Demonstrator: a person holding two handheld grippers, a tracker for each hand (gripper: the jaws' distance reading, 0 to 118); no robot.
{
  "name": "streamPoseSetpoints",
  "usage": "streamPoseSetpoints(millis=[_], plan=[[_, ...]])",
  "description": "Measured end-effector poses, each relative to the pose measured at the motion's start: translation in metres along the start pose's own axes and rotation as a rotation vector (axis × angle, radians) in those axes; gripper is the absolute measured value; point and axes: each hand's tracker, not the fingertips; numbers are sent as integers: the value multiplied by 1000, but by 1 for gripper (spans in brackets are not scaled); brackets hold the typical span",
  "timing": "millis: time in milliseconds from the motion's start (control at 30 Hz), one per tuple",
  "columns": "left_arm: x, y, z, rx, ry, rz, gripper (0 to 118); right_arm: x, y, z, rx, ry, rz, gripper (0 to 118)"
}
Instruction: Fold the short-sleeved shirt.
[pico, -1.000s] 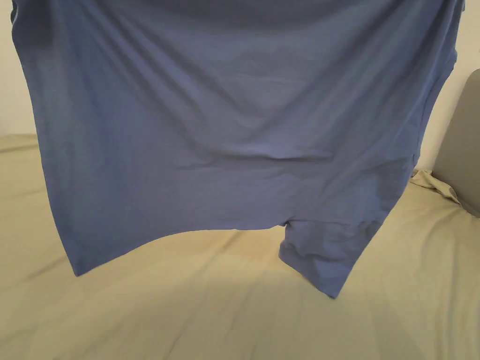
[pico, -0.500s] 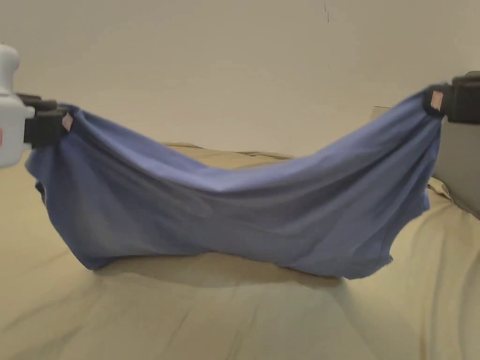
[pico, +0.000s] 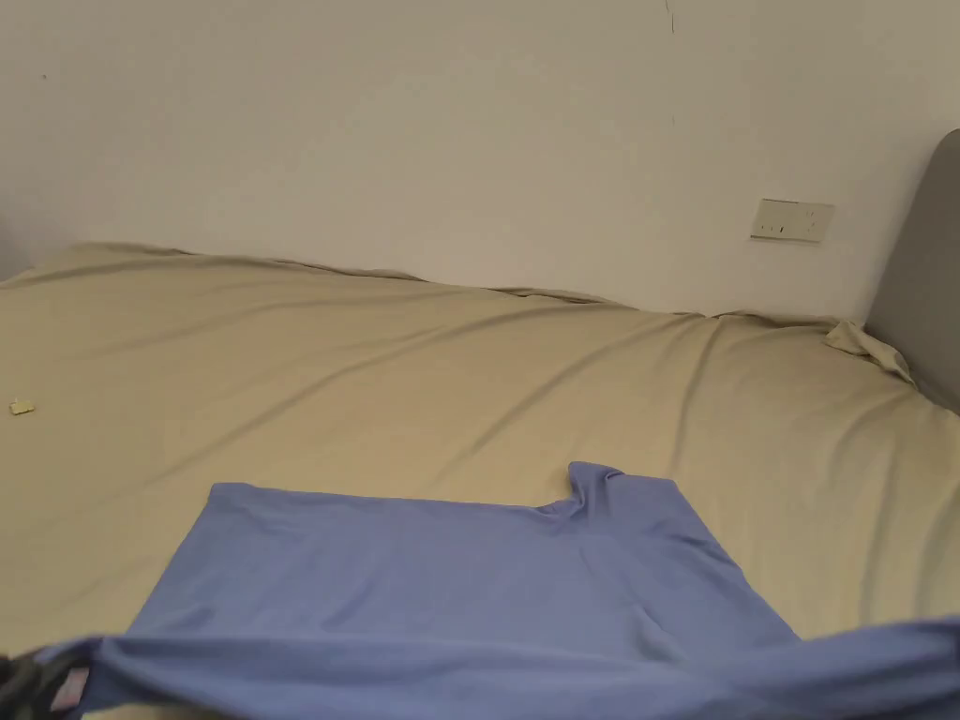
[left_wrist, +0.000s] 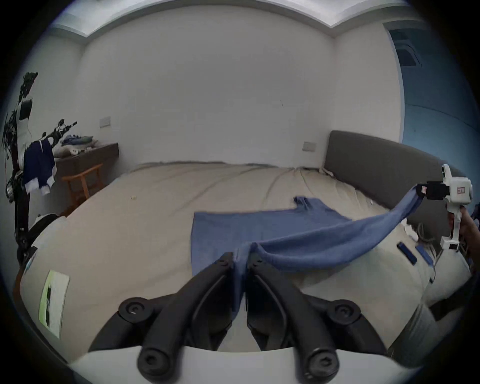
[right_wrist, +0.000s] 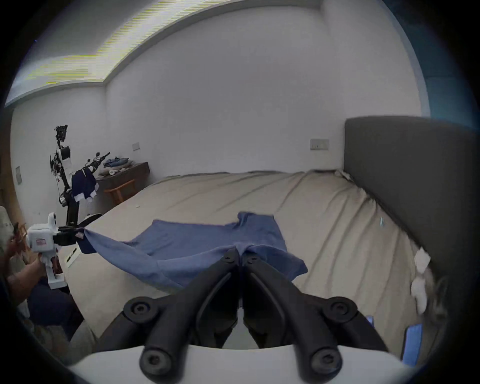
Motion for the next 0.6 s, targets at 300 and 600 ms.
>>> streamPoseSetpoints(millis=[300,600], plan=[[-16,-83,9,-119,-53,3,7,7,-107,13,-195,-41,-118,4],[-11,-106,24,-119,11,298,118,-7,-157,20,-230,-42,-49,109]])
